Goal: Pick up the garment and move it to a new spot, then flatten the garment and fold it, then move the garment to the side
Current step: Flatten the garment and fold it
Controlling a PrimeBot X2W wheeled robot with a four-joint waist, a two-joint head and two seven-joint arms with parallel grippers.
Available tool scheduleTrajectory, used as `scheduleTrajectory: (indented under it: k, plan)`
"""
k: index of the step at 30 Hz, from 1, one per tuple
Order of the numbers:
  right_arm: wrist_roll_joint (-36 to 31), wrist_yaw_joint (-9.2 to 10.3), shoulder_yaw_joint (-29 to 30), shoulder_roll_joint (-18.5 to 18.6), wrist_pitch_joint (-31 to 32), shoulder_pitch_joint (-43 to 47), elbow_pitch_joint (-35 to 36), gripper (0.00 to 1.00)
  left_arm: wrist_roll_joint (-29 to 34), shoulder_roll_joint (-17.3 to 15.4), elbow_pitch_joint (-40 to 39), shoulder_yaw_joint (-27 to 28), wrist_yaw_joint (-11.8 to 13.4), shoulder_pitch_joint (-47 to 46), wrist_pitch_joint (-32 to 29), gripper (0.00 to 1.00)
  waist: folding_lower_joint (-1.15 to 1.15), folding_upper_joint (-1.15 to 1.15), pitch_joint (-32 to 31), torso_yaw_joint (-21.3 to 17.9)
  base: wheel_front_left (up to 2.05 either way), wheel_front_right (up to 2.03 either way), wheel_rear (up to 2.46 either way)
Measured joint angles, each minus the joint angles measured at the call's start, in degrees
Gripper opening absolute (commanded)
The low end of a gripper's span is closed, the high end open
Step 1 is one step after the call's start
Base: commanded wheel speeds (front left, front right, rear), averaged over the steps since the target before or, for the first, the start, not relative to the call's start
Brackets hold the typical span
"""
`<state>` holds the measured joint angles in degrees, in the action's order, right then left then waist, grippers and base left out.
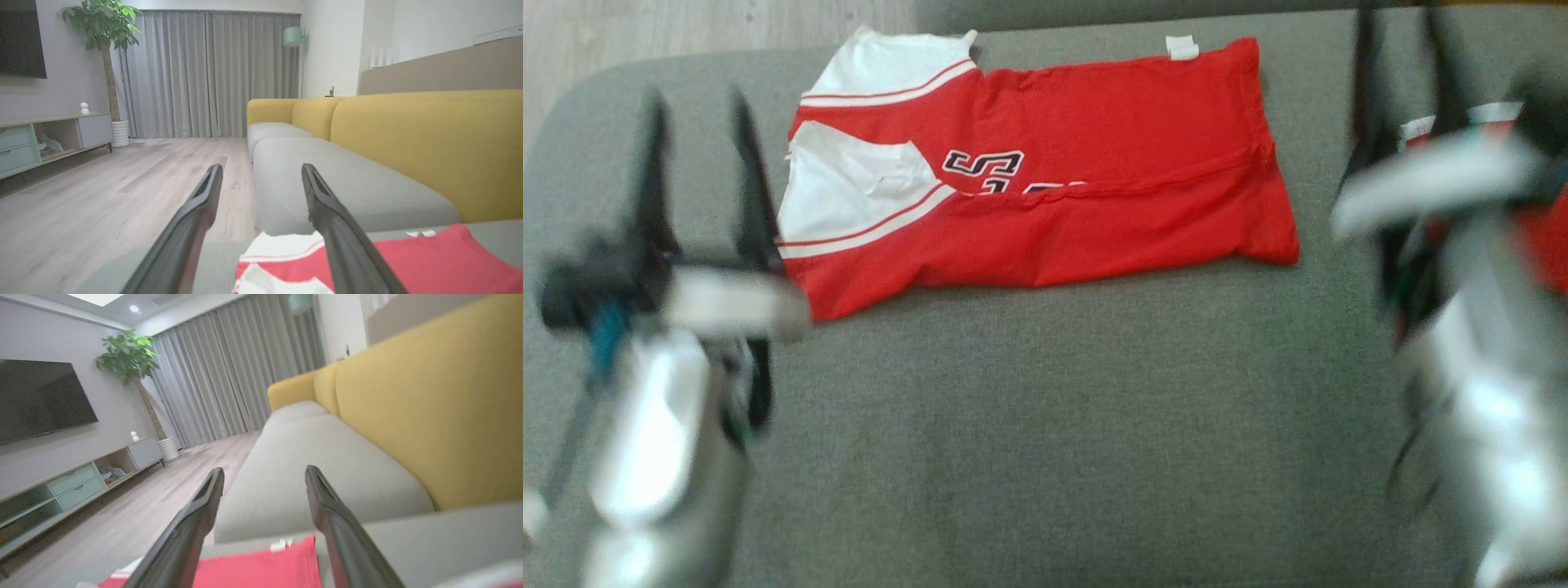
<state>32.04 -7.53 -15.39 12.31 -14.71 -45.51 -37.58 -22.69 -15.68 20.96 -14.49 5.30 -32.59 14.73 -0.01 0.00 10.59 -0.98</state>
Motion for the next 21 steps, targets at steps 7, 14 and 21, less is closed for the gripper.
scheduleTrajectory:
  k: [7,14,21]
  plan:
    - [-14.1,0.0,11.0,-8.8,0.0,25.8,11.8,1.0,6.3,2.5,-8.9,2.2,1.8,18.8,0.0,1.0,0.0,0.0,-2.1,-0.3,0.0,0.0,0.0]
    - [-13.8,0.0,11.1,-8.9,0.0,32.5,16.5,1.0,9.4,4.0,-8.8,3.5,1.2,24.2,0.0,1.0,0.01,0.0,-1.9,-0.6,0.0,0.0,0.0]
    - [-13.0,0.0,9.8,-9.1,0.0,32.0,18.0,1.0,10.2,3.7,1.0,4.0,-0.8,20.3,-0.9,1.0,0.01,0.0,0.5,-1.9,0.0,0.0,0.0]
